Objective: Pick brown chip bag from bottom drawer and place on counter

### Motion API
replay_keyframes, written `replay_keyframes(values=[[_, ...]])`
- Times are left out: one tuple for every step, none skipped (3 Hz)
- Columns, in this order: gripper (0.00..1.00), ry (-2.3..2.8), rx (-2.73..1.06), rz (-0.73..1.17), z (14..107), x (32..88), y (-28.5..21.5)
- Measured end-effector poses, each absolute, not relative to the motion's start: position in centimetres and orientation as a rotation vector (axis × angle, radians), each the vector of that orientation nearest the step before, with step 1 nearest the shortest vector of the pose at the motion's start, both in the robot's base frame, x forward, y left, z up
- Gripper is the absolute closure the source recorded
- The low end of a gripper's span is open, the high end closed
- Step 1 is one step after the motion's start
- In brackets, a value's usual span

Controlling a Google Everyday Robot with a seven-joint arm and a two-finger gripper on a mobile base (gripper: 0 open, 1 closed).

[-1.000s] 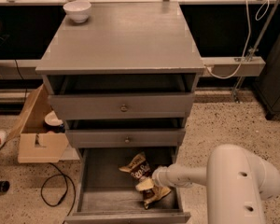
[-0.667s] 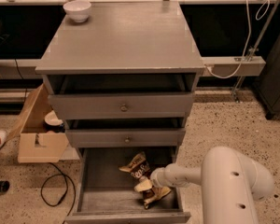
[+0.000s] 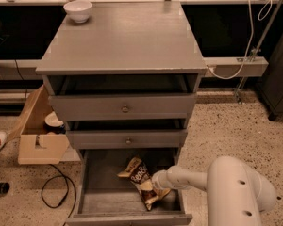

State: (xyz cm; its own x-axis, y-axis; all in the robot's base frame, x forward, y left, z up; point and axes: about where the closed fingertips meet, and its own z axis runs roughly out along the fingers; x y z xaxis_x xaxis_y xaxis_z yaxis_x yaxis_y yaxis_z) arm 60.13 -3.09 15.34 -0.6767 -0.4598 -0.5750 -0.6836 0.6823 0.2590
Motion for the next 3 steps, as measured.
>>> replay_keyframes(values=[[0.65,2.363,-0.908,0.661,17.2,59.9,-2.9],[0.88,2.257,-0.936,0.732,20.4,59.5,-3.2],[1.0,2.112,-0.944,0.837,24.6,59.8,-4.4]])
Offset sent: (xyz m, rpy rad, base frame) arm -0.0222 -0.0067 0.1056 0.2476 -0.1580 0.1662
